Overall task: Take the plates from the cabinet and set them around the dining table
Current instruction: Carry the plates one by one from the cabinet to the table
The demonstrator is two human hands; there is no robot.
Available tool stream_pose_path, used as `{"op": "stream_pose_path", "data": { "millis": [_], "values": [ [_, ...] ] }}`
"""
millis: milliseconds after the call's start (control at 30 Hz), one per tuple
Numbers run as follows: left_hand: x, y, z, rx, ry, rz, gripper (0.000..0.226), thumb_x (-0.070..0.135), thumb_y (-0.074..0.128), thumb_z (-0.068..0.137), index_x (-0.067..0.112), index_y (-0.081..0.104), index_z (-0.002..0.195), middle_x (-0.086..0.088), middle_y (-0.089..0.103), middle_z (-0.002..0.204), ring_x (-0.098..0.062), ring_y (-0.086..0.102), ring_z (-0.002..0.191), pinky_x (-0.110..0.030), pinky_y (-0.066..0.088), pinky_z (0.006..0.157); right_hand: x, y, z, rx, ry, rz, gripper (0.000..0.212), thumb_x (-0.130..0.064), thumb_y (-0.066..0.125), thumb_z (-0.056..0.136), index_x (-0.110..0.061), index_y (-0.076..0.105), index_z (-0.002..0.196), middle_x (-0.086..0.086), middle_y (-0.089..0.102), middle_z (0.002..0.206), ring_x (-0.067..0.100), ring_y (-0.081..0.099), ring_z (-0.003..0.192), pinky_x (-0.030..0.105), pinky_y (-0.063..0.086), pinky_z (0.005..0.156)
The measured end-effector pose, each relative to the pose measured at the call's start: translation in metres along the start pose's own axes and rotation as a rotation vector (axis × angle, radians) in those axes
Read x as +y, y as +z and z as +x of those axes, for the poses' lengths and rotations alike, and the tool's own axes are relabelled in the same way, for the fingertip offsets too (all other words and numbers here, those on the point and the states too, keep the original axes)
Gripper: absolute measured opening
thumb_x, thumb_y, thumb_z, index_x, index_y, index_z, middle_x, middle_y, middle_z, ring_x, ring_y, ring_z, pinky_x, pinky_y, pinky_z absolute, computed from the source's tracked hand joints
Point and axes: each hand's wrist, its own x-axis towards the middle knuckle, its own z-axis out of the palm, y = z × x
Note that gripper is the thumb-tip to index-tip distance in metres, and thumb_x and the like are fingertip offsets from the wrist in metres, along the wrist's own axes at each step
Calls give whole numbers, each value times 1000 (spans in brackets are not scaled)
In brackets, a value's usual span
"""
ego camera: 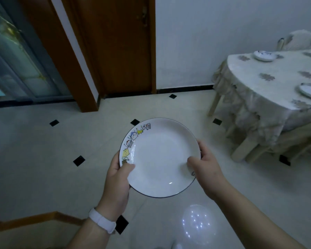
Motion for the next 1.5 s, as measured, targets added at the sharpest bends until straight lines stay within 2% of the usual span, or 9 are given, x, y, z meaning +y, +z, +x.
{"op": "stream_pose_path", "data": {
  "millis": [100,300,400,533,867,1067,1200,1400,1500],
  "values": [
    [-8,46,17,-47,-28,13,50,-12,42,88,24,66,112,-1,75,106,-17,70,90,-25,57,67,-5,-43,17,55,4,23,54,-9,45,63,-34,61,108,1,68,83,16,55,60,30,43,52],
    [-15,108,56,-146,-44,67,52,-14,40,87,21,66,114,-6,74,109,-20,69,91,-32,54,72,-8,-95,46,167,-12,54,51,-10,45,63,-34,60,106,-9,68,79,11,58,62,31,46,53],
    [-21,129,84,-169,-58,70,51,-14,40,87,20,67,113,-4,75,105,-18,69,88,-28,55,67,-10,-108,69,204,5,64,51,-10,45,62,-30,60,106,-10,68,76,8,59,62,30,46,53],
    [-31,151,133,-187,-92,87,49,-13,40,86,17,66,114,-7,74,105,-21,68,88,-28,56,67,-9,-120,111,255,46,63,51,-10,45,61,-36,61,102,1,67,82,18,56,66,36,45,56],
    [-21,219,314,-334,-130,74,50,-14,40,85,16,66,116,-7,74,107,-21,68,91,-27,55,66,-30,-132,276,394,51,56,51,-9,47,64,-35,61,105,-6,70,87,12,62,73,33,49,59],
    [12,263,424,-446,-128,99,54,-13,40,86,27,72,104,-1,75,101,-18,67,88,-27,53,67,-72,-131,370,482,17,20,54,-11,48,63,-36,59,109,-5,70,91,10,63,74,27,51,58],
    [22,303,471,-525,-143,113,51,-11,41,87,23,69,113,-6,73,112,-26,67,99,-38,53,80,-90,-145,407,558,0,26,51,-12,48,66,-38,58,108,-11,70,88,7,64,70,23,50,56],
    [8,360,516,-591,-150,150,52,-11,44,88,24,61,123,-3,72,114,-26,67,104,-40,54,83,-95,-182,445,654,-1,49,51,-11,47,66,-42,57,104,-13,69,86,8,62,71,27,51,57],
    [-7,390,537,-590,-163,189,52,-9,46,88,24,57,127,0,73,111,-23,68,100,-37,54,78,-86,-203,463,711,13,58,54,-12,47,65,-42,56,108,-17,68,88,5,63,76,24,51,60]
  ]
}}
